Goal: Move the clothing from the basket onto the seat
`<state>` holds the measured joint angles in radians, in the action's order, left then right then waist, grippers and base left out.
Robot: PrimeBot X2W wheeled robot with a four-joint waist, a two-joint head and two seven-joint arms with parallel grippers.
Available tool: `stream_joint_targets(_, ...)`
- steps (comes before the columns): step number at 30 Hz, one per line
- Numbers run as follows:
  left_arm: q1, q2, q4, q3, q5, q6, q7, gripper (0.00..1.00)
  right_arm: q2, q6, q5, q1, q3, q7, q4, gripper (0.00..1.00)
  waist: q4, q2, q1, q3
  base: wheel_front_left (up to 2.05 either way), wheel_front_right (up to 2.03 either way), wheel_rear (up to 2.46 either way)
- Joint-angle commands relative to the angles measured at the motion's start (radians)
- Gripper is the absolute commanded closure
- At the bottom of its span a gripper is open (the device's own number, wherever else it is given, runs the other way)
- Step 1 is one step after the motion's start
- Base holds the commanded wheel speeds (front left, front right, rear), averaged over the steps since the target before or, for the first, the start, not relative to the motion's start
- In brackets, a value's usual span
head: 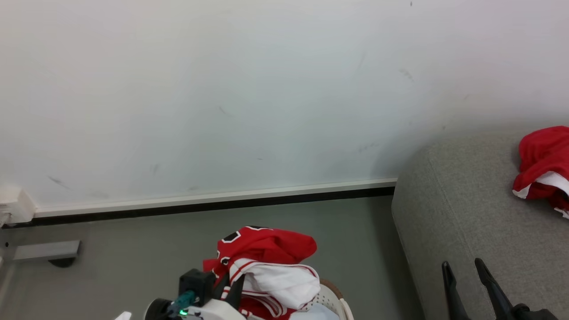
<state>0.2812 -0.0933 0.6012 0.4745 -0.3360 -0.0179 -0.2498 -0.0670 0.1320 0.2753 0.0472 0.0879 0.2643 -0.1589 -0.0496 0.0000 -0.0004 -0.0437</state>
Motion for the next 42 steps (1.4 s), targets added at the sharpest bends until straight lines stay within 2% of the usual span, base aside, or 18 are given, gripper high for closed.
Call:
stream_joint_targets(1, -0.022, -0.015, -0.026, -0.008, -0.01, -0.011, -0.006, 1.0, -0.01, -0.003, -0.009, 0.018, -0.002, 0.0, -0.004, 0.0, 0.013, 0.0, 0.0004, -0.014, 0.0, 0.0, 0.0)
stream_joint_targets(7, -0.087, -0.061, -0.127, -0.037, -0.03, -0.041, -0.001, 1.0, -0.018, -0.002, -0.01, 0.037, 0.004, 0.0, -0.018, 0.0, 0.039, 0.0, 0.0004, -0.049, 0.0, 0.0, 0.0)
stream_joint_targets(13, -0.131, -0.108, -0.204, -0.055, -0.034, -0.053, 0.012, 1.0, -0.021, -0.003, -0.008, 0.04, 0.014, 0.0, -0.023, 0.0, 0.057, 0.0, 0.0004, -0.066, 0.0, 0.0, 0.0)
stream_joint_targets(23, -0.158, -0.149, -0.326, -0.067, -0.041, -0.077, 0.044, 1.0, -0.032, -0.003, -0.011, 0.037, 0.053, 0.0, -0.017, 0.0, 0.066, 0.0, 0.0004, -0.07, 0.0, 0.0, 0.0)
stream_joint_targets(31, -0.145, -0.157, -0.458, -0.039, -0.027, -0.077, 0.085, 1.0, -0.093, -0.003, 0.024, -0.045, 0.204, 0.0, 0.022, 0.0, 0.061, 0.0, 0.0004, -0.065, 0.0, 0.0, 0.0)
stream_joint_targets(38, -0.101, -0.151, -0.547, 0.034, -0.001, -0.036, 0.147, 1.0, -0.183, -0.003, 0.088, -0.184, 0.427, -0.016, 0.045, 0.0, 0.062, 0.0, 0.0004, -0.06, 0.0, 0.0, 0.0)
stream_joint_targets(39, -0.101, -0.151, -0.547, 0.034, -0.001, -0.036, 0.147, 1.0, -0.183, -0.003, 0.088, -0.184, 0.427, -0.016, 0.045, 0.0, 0.062, 0.0, 0.0004, -0.06, 0.0, 0.0, 0.0)
stream_joint_targets(40, -0.085, -0.146, -0.558, 0.058, 0.002, -0.021, 0.163, 1.0, -0.209, -0.003, 0.115, -0.224, 0.483, -0.027, 0.05, 0.0, 0.063, 0.0, 0.0004, -0.06, 0.0, 0.0, 0.0)
stream_joint_targets(42, -0.077, -0.145, -0.563, 0.071, 0.007, -0.013, 0.17, 1.0, -0.222, -0.003, 0.127, -0.242, 0.506, -0.034, 0.051, 0.0, 0.064, 0.0, 0.0004, -0.06, 0.0, 0.0, 0.0)
